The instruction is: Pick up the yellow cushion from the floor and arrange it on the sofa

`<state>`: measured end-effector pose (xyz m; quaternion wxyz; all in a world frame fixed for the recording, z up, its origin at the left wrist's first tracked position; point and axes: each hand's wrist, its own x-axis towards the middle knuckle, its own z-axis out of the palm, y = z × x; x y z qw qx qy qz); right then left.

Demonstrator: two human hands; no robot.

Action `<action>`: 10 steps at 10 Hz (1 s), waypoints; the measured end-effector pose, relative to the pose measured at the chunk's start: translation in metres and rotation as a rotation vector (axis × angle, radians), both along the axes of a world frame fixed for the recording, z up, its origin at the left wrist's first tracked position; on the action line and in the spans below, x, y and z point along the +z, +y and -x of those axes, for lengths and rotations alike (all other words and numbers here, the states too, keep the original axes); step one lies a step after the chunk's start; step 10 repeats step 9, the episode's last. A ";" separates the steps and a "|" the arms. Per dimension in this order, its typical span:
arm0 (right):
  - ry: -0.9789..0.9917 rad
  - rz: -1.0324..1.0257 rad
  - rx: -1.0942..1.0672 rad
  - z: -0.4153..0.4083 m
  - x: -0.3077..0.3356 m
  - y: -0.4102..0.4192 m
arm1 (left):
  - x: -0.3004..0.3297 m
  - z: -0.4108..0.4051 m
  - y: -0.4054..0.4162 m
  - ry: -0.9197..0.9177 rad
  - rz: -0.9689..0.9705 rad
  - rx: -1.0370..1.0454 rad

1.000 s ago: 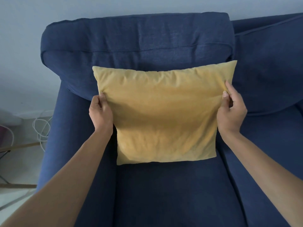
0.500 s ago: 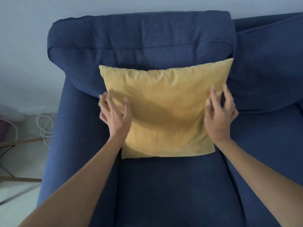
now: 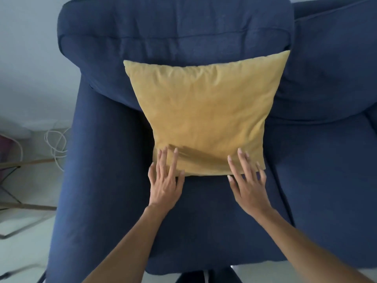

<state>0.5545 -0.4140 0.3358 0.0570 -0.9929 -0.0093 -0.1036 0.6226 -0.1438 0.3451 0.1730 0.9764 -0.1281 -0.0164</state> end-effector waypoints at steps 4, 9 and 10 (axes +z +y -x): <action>0.191 -0.001 -0.055 0.060 -0.133 0.011 | -0.139 0.094 -0.016 0.205 -0.057 0.039; 0.101 -0.354 -0.093 0.066 -0.161 0.005 | -0.180 0.101 -0.023 0.094 -0.079 0.076; 0.101 -0.354 -0.093 0.066 -0.161 0.005 | -0.180 0.101 -0.023 0.094 -0.079 0.076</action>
